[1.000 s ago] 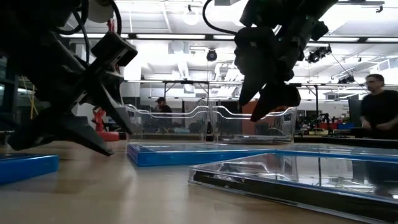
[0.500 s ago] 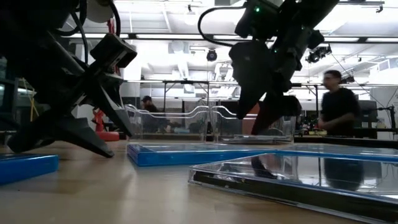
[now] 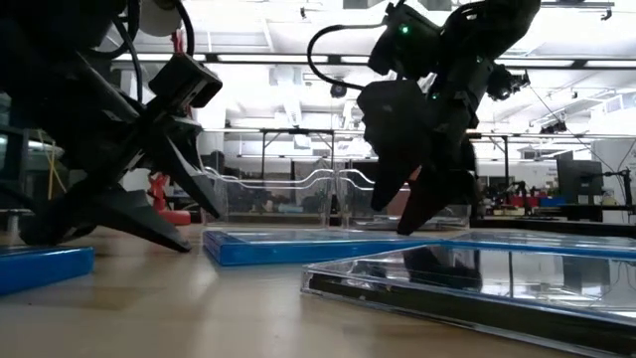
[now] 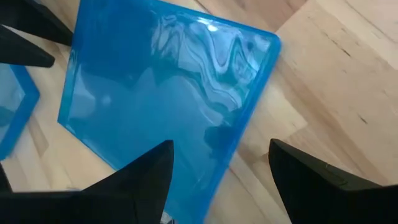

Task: Pick & place jewel cases by type
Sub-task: Put the top left blue cd case into the left transparent bin

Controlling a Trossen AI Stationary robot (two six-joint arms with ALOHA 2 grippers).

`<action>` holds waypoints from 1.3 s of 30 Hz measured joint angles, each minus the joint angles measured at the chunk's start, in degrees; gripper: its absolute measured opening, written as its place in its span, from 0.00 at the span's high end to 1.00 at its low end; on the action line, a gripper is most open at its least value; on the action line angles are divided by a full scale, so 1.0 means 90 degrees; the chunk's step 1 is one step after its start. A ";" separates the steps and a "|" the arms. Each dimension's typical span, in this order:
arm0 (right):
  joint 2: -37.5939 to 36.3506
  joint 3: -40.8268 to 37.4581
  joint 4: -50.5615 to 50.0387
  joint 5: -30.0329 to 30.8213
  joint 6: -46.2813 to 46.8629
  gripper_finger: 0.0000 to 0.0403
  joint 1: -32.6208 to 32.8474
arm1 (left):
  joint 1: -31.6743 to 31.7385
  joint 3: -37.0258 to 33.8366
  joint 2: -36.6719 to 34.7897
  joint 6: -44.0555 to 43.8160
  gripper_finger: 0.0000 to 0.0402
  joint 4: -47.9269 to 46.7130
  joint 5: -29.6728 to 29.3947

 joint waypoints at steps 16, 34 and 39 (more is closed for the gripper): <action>0.0283 0.0001 0.0244 -0.0107 0.0195 0.39 0.0026 | 0.0140 0.0000 0.0010 0.0076 0.55 -0.0017 0.0075; 0.0324 -0.0011 0.1093 -0.0285 0.0478 0.39 0.0021 | 0.0140 -0.0007 0.0017 0.0222 0.55 -0.0073 -0.0061; 0.0324 -0.0018 0.1239 -0.0305 0.0480 0.39 0.0020 | 0.0140 -0.0007 0.0095 0.0236 0.55 -0.0075 -0.0076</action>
